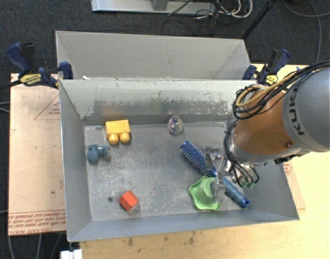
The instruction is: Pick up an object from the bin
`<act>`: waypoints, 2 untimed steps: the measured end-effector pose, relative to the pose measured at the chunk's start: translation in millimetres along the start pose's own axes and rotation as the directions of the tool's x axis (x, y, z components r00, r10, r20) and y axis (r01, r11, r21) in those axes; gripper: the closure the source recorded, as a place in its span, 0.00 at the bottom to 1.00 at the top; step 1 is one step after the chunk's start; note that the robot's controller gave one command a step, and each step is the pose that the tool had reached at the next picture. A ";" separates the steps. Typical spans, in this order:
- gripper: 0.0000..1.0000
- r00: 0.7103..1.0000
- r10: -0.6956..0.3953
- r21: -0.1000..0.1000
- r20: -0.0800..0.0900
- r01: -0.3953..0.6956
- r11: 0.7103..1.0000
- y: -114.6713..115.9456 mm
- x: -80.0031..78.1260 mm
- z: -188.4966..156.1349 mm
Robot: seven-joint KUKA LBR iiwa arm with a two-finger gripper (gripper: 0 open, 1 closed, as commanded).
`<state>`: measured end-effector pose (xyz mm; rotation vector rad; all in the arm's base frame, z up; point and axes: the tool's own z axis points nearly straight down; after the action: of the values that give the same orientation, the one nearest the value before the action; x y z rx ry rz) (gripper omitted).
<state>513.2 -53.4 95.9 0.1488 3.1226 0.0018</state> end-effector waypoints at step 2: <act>1.00 1.000 -0.014 0.002 -0.006 0.015 1.000 -11.0 -16.5 -62.1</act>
Offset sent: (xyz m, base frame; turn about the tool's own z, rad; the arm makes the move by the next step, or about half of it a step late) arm 0.0000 0.0000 0.0000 0.0000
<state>527.6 -65.9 158.2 0.1264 3.1297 -0.0008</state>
